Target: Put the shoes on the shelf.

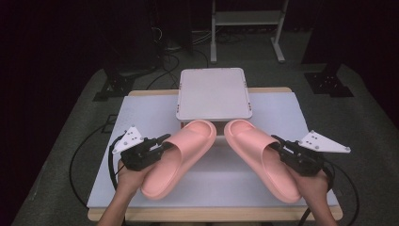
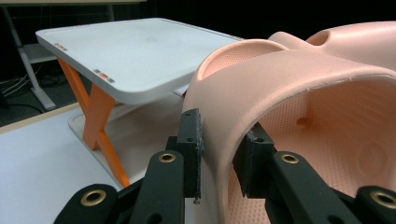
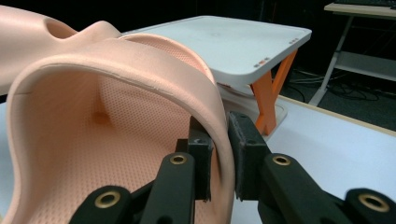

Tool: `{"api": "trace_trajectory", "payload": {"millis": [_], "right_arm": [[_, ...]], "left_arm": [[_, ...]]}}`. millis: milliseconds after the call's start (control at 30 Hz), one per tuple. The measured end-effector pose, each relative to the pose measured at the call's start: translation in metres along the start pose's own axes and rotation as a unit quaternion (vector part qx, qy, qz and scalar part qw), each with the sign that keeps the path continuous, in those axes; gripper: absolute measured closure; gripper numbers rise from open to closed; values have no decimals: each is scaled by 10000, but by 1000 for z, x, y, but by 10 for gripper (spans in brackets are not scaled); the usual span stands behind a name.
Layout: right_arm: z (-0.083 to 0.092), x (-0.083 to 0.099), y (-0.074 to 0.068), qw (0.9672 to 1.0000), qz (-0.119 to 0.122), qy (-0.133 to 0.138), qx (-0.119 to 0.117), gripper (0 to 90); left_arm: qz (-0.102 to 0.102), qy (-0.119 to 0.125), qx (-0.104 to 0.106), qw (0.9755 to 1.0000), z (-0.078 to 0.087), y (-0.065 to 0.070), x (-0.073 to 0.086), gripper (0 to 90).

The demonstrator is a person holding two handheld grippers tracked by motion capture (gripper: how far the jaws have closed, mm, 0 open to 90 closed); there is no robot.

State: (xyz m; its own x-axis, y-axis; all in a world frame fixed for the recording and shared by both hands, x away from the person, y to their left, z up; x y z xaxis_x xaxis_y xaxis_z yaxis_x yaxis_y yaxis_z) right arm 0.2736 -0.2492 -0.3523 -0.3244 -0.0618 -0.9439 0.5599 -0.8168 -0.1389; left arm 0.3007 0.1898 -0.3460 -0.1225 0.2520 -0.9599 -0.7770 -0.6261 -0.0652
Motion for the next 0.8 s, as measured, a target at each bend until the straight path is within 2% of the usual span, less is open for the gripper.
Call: {"api": "trace_trajectory", "payload": {"millis": [267,367,800], "right_arm": [[-13,-16,-2,10000,77,-14,34,792],[-15,-21,-1,10000,33,-6,31,792],[-27,-32,4,10000,6,2,83,792]], "left_arm": [[-57,-28,-114,9999,-10,-10,-14,737],[-65,-33,-153,9999,-12,-12,-18,737],[-1,-93,-236,9997,-19,-22,-26,737]]}}
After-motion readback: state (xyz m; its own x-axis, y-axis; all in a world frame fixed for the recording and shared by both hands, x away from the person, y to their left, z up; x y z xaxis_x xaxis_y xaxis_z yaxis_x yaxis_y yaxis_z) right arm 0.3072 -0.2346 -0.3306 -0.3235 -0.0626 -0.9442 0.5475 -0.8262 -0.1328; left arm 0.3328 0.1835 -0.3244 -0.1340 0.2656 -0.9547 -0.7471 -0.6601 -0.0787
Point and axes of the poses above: each handheld gripper's, and its own axes: z roughly backward along the jaws, x roughly out of its underside, y roughly to its right, the point moved 1 cm from there along -z, roughly forward along the jaws, and after that the axes turned 7 degrees about -z, right-handed, at the moved point
